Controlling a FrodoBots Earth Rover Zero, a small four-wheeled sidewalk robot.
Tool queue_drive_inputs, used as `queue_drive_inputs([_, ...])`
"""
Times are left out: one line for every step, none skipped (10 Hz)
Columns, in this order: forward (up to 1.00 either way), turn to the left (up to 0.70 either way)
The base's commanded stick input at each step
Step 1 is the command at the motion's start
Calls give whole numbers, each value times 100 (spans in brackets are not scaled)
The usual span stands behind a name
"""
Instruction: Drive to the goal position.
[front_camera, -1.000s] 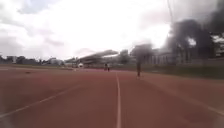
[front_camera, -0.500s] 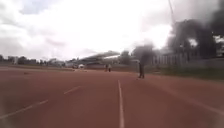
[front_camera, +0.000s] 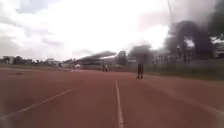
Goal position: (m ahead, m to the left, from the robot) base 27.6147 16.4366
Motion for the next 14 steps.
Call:
queue_drive_inputs([70,0])
queue_drive_inputs([70,0])
queue_drive_inputs([70,-8])
queue_drive_inputs([70,-22])
queue_drive_inputs([70,-8])
queue_drive_inputs([70,-5])
queue_drive_inputs([70,-2])
queue_drive_inputs([70,0])
queue_drive_inputs([70,0])
queue_drive_inputs([70,0])
queue_drive_inputs([70,0])
queue_drive_inputs([70,0])
queue_drive_inputs([70,0])
queue_drive_inputs([70,0])
